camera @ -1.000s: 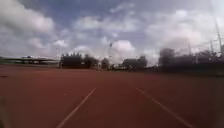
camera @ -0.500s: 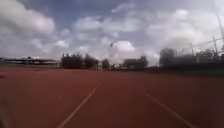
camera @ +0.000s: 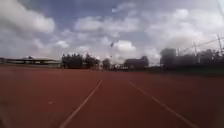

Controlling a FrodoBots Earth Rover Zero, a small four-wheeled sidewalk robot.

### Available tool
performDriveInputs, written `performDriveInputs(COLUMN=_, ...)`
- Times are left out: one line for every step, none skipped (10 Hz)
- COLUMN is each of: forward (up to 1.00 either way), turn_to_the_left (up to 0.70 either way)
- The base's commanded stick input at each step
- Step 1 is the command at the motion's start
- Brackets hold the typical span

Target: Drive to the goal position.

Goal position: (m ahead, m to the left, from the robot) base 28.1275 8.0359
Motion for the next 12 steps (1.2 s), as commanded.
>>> performDriveInputs(forward=0.70, turn_to_the_left=0.00)
performDriveInputs(forward=0.70, turn_to_the_left=0.00)
performDriveInputs(forward=0.70, turn_to_the_left=0.00)
performDriveInputs(forward=0.70, turn_to_the_left=0.00)
performDriveInputs(forward=0.70, turn_to_the_left=0.00)
performDriveInputs(forward=0.70, turn_to_the_left=0.00)
performDriveInputs(forward=0.70, turn_to_the_left=0.00)
performDriveInputs(forward=0.70, turn_to_the_left=0.00)
performDriveInputs(forward=0.70, turn_to_the_left=0.00)
performDriveInputs(forward=0.70, turn_to_the_left=0.00)
performDriveInputs(forward=0.70, turn_to_the_left=0.00)
performDriveInputs(forward=0.70, turn_to_the_left=0.00)
